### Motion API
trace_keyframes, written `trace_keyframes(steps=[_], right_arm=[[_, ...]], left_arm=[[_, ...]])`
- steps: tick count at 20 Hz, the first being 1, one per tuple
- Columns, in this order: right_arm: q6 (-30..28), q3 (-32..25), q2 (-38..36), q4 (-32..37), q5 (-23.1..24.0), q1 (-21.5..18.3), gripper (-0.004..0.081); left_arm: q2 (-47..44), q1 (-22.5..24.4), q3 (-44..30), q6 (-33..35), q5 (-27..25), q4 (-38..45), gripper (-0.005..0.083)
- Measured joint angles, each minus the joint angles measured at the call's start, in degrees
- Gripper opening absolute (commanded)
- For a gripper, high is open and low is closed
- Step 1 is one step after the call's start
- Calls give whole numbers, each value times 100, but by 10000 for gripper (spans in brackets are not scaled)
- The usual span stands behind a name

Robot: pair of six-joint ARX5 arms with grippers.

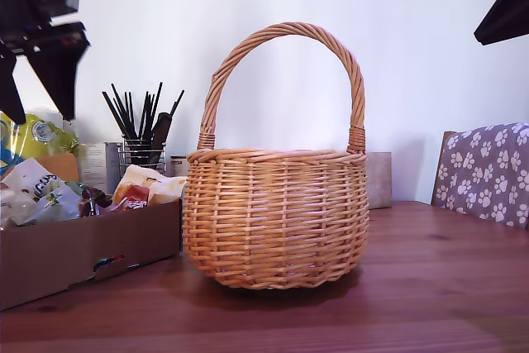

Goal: Move the bags of Easter eggs from the cardboard box on the left into the woven basket on the right side.

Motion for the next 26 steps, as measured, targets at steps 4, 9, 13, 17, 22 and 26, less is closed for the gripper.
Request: trace_keyframes(steps=[4,9,13,17,22,26], right_arm=[[-98,0,0,-4,0,0,-12],[-98,0,0,-4,0,0,-12],[-98,0,0,-2,0,0,-12],[-98,0,0,2,0,0,-12],[-98,0,2,9,0,0,-12],[-98,0,0,7,0,0,-12]], left_arm=[[531,-17,2,-470,-503,151,792],[1069,-7,0,-601,-328,229,792],[1207,-17,0,-855,267,341,791],[1259,-59,0,-861,662,352,779],[1386,-166,7,-861,728,9,779],[1759,-173,15,-861,761,-116,759]])
